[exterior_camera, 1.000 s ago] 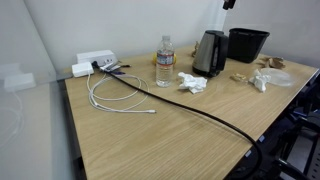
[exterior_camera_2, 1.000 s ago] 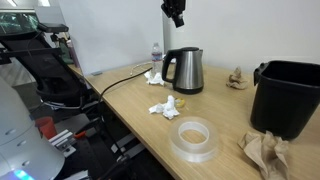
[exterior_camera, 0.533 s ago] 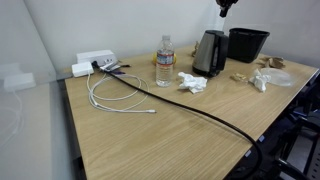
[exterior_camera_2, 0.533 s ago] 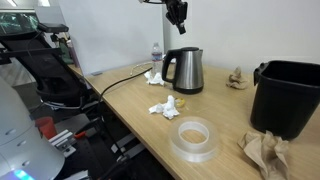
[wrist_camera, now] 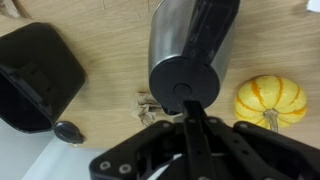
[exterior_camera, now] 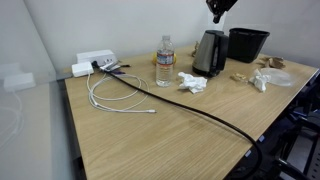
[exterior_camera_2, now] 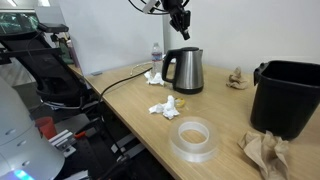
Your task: Open the lid on the electric kettle
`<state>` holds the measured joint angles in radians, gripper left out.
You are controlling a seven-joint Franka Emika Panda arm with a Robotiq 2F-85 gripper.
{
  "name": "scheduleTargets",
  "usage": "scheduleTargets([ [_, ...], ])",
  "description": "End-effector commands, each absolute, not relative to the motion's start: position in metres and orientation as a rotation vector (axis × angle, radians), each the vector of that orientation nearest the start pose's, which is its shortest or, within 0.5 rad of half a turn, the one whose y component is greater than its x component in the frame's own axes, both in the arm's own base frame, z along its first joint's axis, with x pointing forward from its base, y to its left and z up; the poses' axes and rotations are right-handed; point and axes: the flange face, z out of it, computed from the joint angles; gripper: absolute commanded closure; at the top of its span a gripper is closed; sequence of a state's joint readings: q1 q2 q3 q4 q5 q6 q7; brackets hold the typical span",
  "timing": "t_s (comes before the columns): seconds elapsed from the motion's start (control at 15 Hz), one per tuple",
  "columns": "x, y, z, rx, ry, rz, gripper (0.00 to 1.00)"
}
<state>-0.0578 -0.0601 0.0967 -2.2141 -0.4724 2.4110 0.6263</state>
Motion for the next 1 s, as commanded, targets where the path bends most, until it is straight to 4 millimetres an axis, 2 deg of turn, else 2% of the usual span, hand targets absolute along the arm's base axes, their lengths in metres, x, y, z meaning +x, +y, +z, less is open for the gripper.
scheduleTargets([
  [0.0, 0.546, 0.016, 0.419, -3.325, 0.464, -0.664, 1.00],
  [0.33, 0.546, 0.014, 0.409, -3.341, 0.491, -0.658, 1.00],
  [0.6, 0.542, 0.020, 0.401, -3.351, 0.469, -0.628, 1.00],
  [0.93, 0.542, 0.021, 0.403, -3.373, 0.461, -0.687, 1.00],
])
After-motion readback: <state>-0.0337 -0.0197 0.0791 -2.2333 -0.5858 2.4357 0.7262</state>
